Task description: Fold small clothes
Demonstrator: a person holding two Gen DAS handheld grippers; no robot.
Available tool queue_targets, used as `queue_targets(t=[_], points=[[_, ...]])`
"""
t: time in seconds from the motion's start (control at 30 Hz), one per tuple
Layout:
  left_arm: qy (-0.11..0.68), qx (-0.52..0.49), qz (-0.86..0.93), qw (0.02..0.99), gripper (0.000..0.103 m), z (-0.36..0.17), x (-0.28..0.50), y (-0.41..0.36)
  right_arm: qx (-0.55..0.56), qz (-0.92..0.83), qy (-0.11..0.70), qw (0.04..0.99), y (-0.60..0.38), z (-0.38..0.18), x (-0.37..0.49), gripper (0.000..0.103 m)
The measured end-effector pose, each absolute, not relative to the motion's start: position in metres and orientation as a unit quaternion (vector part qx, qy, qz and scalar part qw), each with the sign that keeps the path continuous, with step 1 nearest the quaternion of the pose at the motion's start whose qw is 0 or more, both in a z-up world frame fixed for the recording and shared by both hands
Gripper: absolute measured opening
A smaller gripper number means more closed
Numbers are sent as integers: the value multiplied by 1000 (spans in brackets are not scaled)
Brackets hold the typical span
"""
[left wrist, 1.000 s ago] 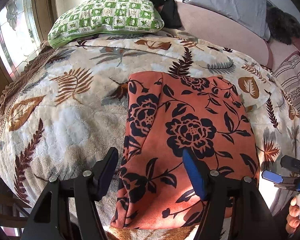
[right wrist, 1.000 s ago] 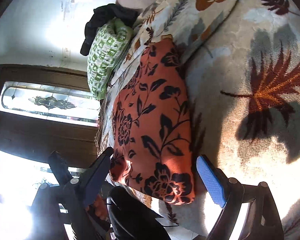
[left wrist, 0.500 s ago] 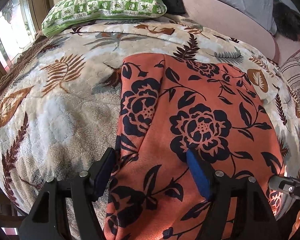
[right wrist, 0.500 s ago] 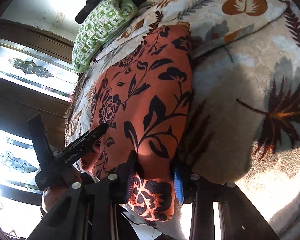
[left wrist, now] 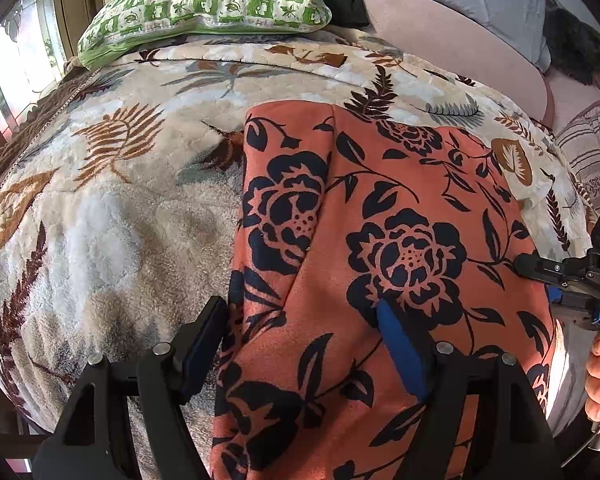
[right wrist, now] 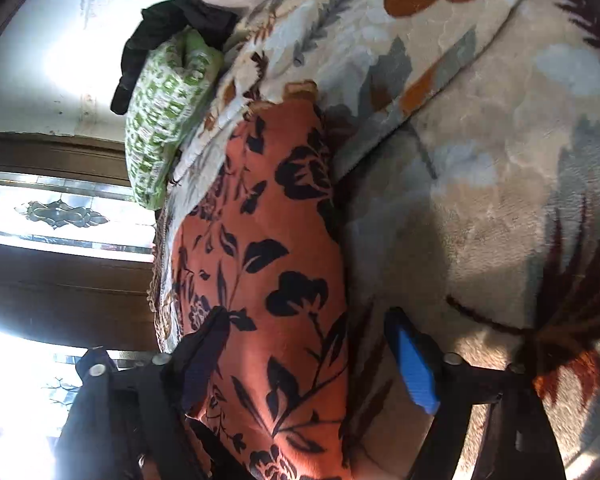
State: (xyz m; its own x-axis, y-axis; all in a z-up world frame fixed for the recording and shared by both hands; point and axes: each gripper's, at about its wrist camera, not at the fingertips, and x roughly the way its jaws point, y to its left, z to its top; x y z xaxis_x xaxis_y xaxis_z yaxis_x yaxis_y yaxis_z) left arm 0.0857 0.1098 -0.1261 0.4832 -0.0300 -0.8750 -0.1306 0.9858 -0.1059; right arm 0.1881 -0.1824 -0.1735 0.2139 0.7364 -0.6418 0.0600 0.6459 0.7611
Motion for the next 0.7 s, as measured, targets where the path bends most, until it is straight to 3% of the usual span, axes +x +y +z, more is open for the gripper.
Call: queue_targets(t=[0.13,0.23,0.3,0.37,0.4,0.43,0.47,0.5,0.6,0.7], points=[[498,-145,-5,855,78,-119,87,133,205,235,552,773,-150,-129,171,31],[461,-188,-15,867,78,-98,96,166,185,189,562,784,-155,-133,168,39],[464,-213,-24,860,78,-95,114,184,173,169,531,812,-161,-114,159,53],[485,-227,-43,843,77,-105,139,189,169,189,489,835,-154,-90,150,58],[496,-230,-49,836,75,-112,151,189,174,213,480,833,-145,-82,146,67],[503,-233,-59,830,66,-117,160,186,173,237,480,827,-135,-78,141,70],[508,-239,-78,824,43,-120,171,183,162,262,489,816,-121,-80,138,71],[510,-239,-97,821,32,-118,179,178,148,278,500,806,-107,-86,135,71],[504,-168,-111,840,22,-120,201,163,114,278,540,786,-84,-122,125,72],[526,-201,-113,819,21,-145,211,177,95,279,515,805,-80,-123,114,72]])
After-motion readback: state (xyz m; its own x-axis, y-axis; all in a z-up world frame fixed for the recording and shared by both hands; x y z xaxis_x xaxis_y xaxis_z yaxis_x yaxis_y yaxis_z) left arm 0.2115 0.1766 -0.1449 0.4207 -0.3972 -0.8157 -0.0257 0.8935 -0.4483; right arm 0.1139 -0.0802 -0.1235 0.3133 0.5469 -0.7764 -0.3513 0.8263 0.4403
